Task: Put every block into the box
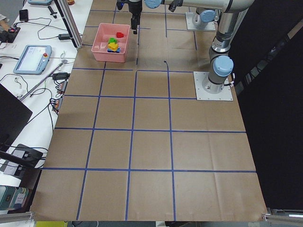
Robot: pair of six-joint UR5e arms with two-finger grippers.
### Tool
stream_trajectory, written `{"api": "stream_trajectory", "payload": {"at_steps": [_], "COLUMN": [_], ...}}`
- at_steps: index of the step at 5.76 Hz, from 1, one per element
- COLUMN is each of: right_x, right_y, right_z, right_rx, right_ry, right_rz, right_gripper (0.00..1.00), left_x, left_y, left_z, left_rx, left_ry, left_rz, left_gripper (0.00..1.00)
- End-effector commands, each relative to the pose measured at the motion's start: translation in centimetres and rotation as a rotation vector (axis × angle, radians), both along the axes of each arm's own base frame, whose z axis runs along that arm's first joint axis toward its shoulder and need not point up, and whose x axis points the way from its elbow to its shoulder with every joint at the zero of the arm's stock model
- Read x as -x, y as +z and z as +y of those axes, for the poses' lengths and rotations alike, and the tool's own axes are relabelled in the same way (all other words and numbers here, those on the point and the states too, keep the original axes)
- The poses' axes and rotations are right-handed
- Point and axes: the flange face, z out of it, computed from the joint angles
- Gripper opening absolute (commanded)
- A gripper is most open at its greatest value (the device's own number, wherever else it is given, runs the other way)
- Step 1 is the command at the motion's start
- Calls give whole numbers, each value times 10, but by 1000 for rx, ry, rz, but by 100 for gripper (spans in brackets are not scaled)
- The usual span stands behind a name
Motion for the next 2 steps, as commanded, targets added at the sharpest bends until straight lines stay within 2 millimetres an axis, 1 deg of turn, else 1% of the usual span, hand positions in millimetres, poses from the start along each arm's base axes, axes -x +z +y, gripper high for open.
{"api": "stream_trajectory", "payload": {"at_steps": [1,2], "right_x": [0,0], "right_y": [-1,-2], "right_z": [-1,0], "right_rx": [-2,-4], "right_ry": [0,0], "right_rz": [0,1], "right_gripper": [100,100], "left_x": [0,0], "left_y": [0,0], "left_z": [0,0], "left_rx": [-1,0], "left_ry": [0,0], "left_rz": [-2,-2], "left_gripper": [100,100]}}
